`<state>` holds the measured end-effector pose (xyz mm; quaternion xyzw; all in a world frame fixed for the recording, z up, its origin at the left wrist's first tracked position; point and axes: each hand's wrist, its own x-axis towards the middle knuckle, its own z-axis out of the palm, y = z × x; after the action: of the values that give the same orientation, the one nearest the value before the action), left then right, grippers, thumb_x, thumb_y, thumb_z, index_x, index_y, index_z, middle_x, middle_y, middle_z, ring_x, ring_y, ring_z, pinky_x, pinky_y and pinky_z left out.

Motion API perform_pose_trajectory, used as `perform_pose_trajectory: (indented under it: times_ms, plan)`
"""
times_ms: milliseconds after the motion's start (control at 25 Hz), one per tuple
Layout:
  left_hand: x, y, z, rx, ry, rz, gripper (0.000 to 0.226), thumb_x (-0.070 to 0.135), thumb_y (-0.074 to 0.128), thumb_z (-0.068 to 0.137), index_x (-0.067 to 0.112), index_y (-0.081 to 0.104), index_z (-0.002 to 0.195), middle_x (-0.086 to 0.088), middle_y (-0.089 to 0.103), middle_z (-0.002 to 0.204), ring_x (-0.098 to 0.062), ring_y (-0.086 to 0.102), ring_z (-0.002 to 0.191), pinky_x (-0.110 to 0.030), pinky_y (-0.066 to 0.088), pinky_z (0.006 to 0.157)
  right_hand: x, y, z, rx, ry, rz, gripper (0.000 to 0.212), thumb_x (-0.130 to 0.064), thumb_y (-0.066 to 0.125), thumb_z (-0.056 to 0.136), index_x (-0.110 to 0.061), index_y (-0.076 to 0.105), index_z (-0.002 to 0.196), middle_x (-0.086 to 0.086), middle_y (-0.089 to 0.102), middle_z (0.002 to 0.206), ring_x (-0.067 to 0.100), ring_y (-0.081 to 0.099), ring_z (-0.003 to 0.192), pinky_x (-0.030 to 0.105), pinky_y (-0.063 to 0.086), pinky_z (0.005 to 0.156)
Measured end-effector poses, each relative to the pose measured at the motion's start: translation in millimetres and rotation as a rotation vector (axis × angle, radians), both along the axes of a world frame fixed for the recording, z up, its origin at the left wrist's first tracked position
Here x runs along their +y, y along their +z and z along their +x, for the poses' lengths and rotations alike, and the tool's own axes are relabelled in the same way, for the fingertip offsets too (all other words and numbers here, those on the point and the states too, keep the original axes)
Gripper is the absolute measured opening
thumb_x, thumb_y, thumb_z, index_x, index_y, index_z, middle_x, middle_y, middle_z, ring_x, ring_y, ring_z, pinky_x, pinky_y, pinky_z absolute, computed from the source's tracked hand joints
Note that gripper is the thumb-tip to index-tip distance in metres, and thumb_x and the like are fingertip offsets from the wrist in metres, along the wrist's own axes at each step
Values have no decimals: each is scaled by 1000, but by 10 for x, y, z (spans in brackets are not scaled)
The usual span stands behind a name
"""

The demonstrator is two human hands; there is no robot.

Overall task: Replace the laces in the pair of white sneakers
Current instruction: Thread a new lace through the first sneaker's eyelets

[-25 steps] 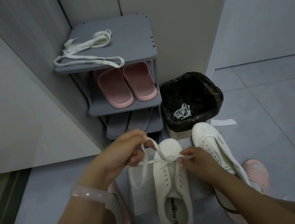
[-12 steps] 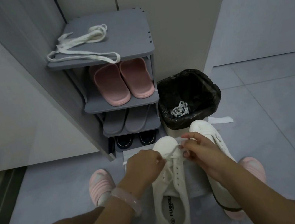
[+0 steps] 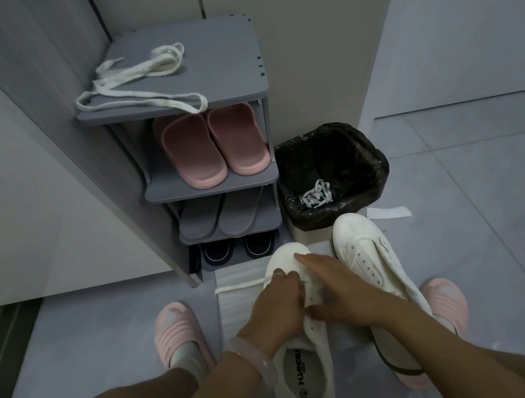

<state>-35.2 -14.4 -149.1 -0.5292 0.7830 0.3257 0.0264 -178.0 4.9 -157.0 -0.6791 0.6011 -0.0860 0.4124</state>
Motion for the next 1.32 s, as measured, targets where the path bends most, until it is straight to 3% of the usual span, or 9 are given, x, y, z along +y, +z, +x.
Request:
perform_pose_trajectory:
  times_ms: [160,400,640,760,840,920,1000,1120,1320]
  plan:
    - [-45,69,58,123,50,108,5,11,36,97,13,35,93,-2,43,83,-18,42,82,-27,25,61,-24,-103,51,60,-41,35,109,-33,73,75,-26,-7,148,0,18,154,21,13,143,44,21,115]
    - [-291,790,371,219,79,17,15,17,47,94,23,45,81,7,50,71,-12,50,65,-24,38,59,-22,-95,93,85,-77,-9,113,-37,72,70,-25,-9,148,-1,26,149,23,17,140,45,23,113]
    - [-248,1305,814,308,-154,298,18,14,55,91,24,54,77,15,54,64,3,47,60,-11,38,59,-25,-79,103,120,-62,0,111,-40,71,71,-27,-7,148,-3,19,153,21,15,142,45,20,115]
    - [-274,1215,597,385,-3,105,16,16,55,91,25,57,78,10,61,65,-1,50,61,-12,39,58,-22,-3,146,154,29,-35,85,-52,59,69,-29,27,145,-1,23,150,19,16,141,43,20,115]
    - [-286,1151,439,457,91,-56,11,16,57,90,23,59,81,7,62,70,-1,53,63,-13,41,61,-5,179,199,-73,-53,-48,46,-50,55,73,-23,62,111,2,48,133,14,39,128,39,32,110]
    - [-310,1059,357,484,94,-162,7,17,58,89,22,62,93,7,63,86,-3,55,75,-17,43,71,-14,399,215,-411,-266,5,17,-24,58,89,-9,65,88,8,66,101,13,61,98,32,48,92]
    - [-376,868,373,410,93,-212,28,19,57,90,22,57,117,6,51,116,-3,51,99,-17,41,88,-59,619,115,-619,-491,-71,19,-14,50,94,0,60,86,5,64,73,8,61,70,20,48,73]
    - [-444,539,447,107,145,-195,42,13,50,92,20,44,134,-1,35,141,-18,35,130,-37,32,108,-139,849,-101,-785,-693,-200,17,-13,47,95,-6,58,84,-6,46,48,10,45,48,27,41,62]
    - [-193,79,334,-291,-8,112,39,11,41,91,15,35,129,-5,45,134,-24,40,128,-49,14,115,-141,910,-268,-168,-557,-105,20,-15,49,93,-8,62,79,3,55,59,7,47,43,18,42,42]
